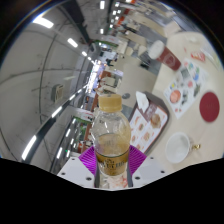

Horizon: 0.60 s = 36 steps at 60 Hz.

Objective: Pour water

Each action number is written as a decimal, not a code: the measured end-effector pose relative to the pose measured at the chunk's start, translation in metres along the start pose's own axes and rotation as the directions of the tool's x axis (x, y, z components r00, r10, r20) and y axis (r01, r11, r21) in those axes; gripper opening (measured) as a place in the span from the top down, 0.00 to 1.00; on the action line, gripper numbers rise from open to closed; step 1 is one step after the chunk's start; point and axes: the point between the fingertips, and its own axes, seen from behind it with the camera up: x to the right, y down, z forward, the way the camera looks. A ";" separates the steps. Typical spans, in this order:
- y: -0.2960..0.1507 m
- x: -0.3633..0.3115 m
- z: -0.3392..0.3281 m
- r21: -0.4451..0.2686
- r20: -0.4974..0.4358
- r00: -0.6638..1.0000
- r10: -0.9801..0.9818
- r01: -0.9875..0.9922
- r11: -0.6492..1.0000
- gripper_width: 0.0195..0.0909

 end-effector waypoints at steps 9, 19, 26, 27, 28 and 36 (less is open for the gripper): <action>-0.078 -0.012 -0.030 0.122 -0.137 0.851 -0.506 0.522 0.844 0.76; -0.142 0.043 -0.061 0.078 -0.345 0.546 -0.764 0.827 0.556 0.76; -0.155 0.106 -0.070 -0.017 -0.412 0.429 -0.804 0.878 0.478 0.76; -0.157 0.114 -0.070 -0.032 -0.420 0.418 -0.805 0.880 0.474 0.76; -0.157 0.122 -0.070 -0.045 -0.425 0.410 -0.807 0.881 0.471 0.76; -0.153 0.174 -0.070 -0.116 -0.435 0.356 -0.827 0.889 0.443 0.76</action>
